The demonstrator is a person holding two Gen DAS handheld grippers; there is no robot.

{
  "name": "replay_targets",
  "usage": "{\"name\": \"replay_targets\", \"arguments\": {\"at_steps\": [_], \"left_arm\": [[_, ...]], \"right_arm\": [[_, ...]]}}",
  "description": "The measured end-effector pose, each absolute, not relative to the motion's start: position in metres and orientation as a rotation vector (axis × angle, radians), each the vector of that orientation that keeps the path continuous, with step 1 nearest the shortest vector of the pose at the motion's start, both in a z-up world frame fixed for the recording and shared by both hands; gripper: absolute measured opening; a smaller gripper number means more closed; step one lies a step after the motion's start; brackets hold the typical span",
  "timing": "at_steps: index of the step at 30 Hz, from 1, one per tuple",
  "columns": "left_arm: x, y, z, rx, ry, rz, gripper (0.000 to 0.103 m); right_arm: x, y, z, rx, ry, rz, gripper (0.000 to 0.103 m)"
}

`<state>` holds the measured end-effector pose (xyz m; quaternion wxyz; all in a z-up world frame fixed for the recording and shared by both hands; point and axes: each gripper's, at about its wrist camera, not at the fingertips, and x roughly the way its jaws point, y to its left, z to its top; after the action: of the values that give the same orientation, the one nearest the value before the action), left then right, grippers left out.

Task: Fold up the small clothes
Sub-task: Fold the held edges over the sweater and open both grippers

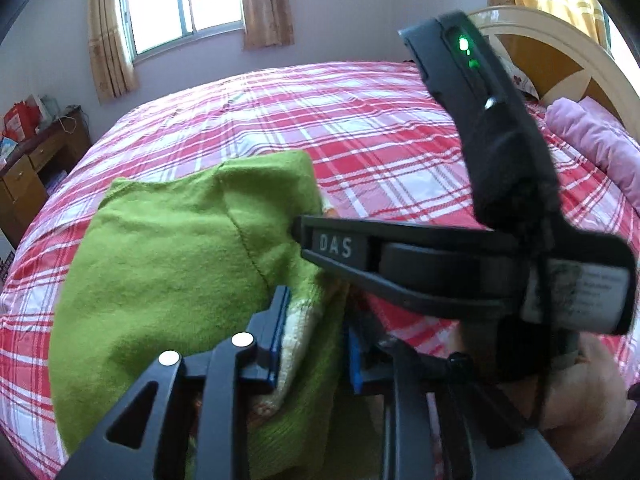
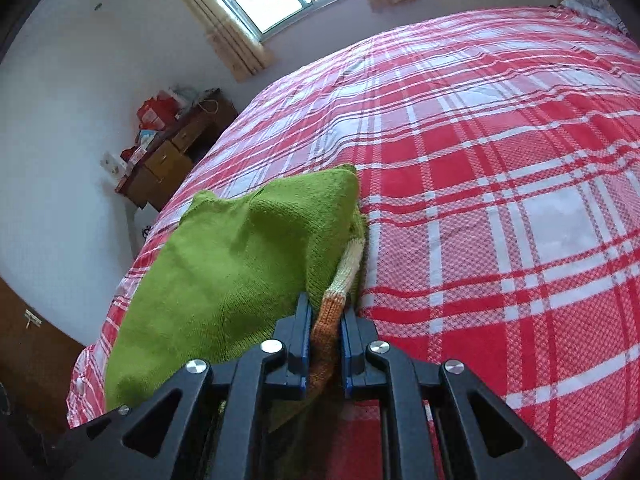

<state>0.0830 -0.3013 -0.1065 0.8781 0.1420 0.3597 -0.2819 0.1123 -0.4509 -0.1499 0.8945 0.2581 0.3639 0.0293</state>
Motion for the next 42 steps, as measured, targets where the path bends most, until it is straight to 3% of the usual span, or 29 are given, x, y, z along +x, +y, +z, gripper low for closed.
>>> {"name": "replay_targets", "arguments": {"at_steps": [1, 2, 3, 7, 9, 17, 25, 29, 30, 33, 35, 36, 41, 42], "left_arm": [[0.079, -0.299, -0.104, 0.296, 0.751, -0.6, 0.036], [0.072, -0.292, -0.1, 0.298, 0.75, -0.63, 0.041], [0.064, -0.287, -0.098, 0.301, 0.744, -0.654, 0.042], [0.023, -0.236, -0.083, 0.288, 0.648, -0.706, 0.079], [0.015, -0.205, -0.075, 0.263, 0.614, -0.674, 0.087], [0.063, -0.139, -0.079, 0.1, 0.708, -0.476, 0.087], [0.074, -0.122, -0.106, 0.098, 0.799, -0.396, 0.087], [0.071, -0.129, -0.114, 0.11, 0.814, -0.415, 0.093], [0.074, -0.131, -0.115, 0.112, 0.822, -0.427, 0.093], [0.081, -0.136, -0.119, 0.107, 0.84, -0.451, 0.09], [0.087, -0.13, -0.122, 0.057, 0.848, -0.5, 0.054], [0.091, -0.125, -0.125, -0.011, 0.881, -0.557, 0.045], [0.098, -0.096, -0.134, -0.21, 0.93, -0.628, 0.035], [0.097, -0.095, -0.134, -0.205, 0.93, -0.629, 0.035]], "right_arm": [[0.107, -0.453, -0.15, 0.551, 0.748, 0.051, 0.038], [0.099, -0.457, -0.151, 0.581, 0.74, 0.057, 0.04], [0.089, -0.461, -0.151, 0.62, 0.726, 0.074, 0.04], [0.026, -0.469, -0.143, 0.672, 0.647, 0.031, 0.04], [-0.006, -0.465, -0.135, 0.651, 0.626, 0.013, 0.04], [-0.05, -0.384, -0.091, 0.376, 0.625, 0.123, 0.04], [-0.024, -0.323, -0.073, 0.131, 0.64, 0.146, 0.044], [-0.001, -0.305, -0.089, 0.009, 0.747, 0.12, 0.045], [0.004, -0.305, -0.098, -0.004, 0.801, 0.087, 0.045], [-0.003, -0.318, -0.115, 0.051, 0.853, 0.022, 0.018], [-0.015, -0.336, -0.121, 0.179, 0.836, 0.01, 0.016], [-0.023, -0.35, -0.125, 0.307, 0.818, 0.015, 0.016], [-0.045, -0.372, -0.156, 0.699, 0.772, 0.155, 0.015], [-0.046, -0.368, -0.166, 0.693, 0.808, 0.167, 0.008]]}}
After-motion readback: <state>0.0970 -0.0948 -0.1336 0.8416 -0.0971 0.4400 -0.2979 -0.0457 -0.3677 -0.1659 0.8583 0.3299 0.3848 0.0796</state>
